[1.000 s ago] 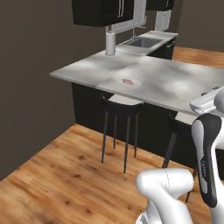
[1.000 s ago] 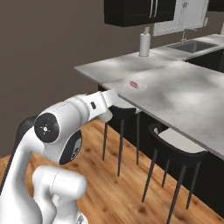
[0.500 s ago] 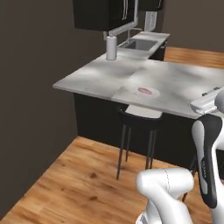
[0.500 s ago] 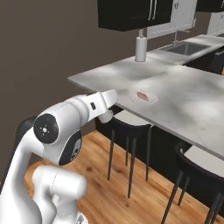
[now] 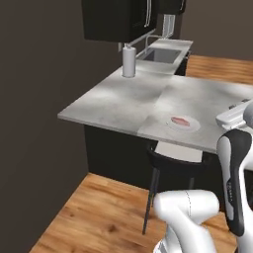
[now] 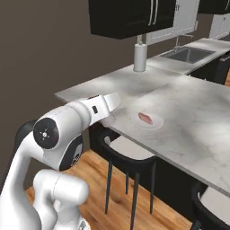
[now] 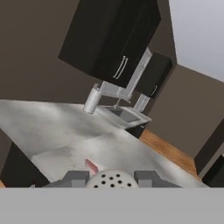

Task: Retrieve the shaker from the cabinet and place it next the steak on a plate on the dining table.

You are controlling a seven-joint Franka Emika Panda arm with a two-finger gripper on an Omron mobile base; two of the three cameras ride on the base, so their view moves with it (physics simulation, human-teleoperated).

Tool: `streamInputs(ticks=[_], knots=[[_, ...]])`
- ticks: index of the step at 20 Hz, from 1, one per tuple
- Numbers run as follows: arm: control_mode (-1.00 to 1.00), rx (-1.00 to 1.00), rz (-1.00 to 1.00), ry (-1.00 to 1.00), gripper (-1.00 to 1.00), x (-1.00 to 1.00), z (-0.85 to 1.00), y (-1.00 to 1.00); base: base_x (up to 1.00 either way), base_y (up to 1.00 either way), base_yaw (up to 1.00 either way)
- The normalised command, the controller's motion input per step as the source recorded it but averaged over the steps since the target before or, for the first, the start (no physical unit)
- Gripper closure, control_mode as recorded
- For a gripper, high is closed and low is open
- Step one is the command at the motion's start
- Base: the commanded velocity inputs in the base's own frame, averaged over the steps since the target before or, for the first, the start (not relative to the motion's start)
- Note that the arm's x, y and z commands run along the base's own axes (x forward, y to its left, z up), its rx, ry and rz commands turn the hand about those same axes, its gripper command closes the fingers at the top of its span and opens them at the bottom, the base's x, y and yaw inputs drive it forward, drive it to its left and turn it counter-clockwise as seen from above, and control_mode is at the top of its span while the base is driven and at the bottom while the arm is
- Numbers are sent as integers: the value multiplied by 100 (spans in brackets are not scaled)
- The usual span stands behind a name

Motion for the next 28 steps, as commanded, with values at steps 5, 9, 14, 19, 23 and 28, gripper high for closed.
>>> streamInputs(ticks=[5,9,14,19,23,28], knots=[[100,0,0,0,100,0,0,0,100,-42,0],[100,0,0,0,100,0,0,0,100,-60,0],[100,0,0,0,100,0,0,0,100,-57,0],[100,0,0,0,100,0,0,0,62,-11,0],[100,0,0,0,100,0,0,0,3,4,0],[100,0,0,0,100,0,0,0,0,0,0]])
